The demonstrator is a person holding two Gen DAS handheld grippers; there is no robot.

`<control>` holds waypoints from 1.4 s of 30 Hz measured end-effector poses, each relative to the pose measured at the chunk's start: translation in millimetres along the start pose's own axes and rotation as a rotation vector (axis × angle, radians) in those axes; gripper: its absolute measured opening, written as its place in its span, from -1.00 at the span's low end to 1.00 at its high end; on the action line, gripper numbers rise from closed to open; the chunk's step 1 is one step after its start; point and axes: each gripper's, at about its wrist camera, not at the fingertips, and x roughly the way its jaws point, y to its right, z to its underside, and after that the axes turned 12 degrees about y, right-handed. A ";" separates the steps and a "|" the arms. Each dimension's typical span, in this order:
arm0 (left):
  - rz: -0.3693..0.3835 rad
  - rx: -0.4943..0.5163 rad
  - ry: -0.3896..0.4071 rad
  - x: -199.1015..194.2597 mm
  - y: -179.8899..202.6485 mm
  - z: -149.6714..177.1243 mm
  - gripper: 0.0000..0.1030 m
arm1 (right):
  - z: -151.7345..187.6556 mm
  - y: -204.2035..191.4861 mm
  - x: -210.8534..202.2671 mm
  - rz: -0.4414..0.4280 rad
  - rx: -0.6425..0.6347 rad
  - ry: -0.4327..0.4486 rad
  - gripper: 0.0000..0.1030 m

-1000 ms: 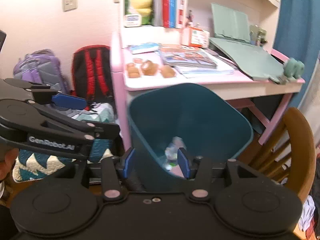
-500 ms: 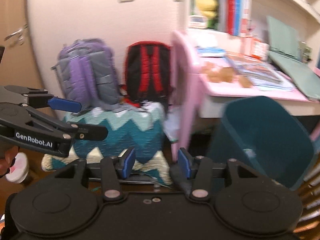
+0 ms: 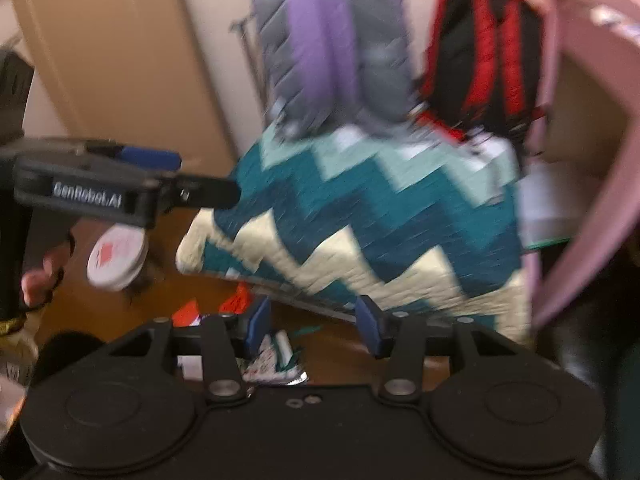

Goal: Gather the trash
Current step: 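Move both tools back toward the trash pile under the bed, then grasp the Christmas-print tote bag with the left tool while the right grasps a chip packet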

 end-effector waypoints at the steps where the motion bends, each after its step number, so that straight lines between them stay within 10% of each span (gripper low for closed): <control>1: -0.018 -0.009 -0.017 9.0 -12.6 9.5 0.97 | 6.1 -4.1 16.4 -0.016 -0.007 -0.018 -0.08; 22: -0.083 0.044 -0.554 208.3 -169.9 222.8 0.96 | 167.6 0.9 296.4 -0.103 0.000 -0.406 -0.09; 42: -0.041 0.056 -0.775 338.2 -206.4 376.6 0.87 | 303.6 39.7 434.4 -0.021 0.244 -0.682 -0.09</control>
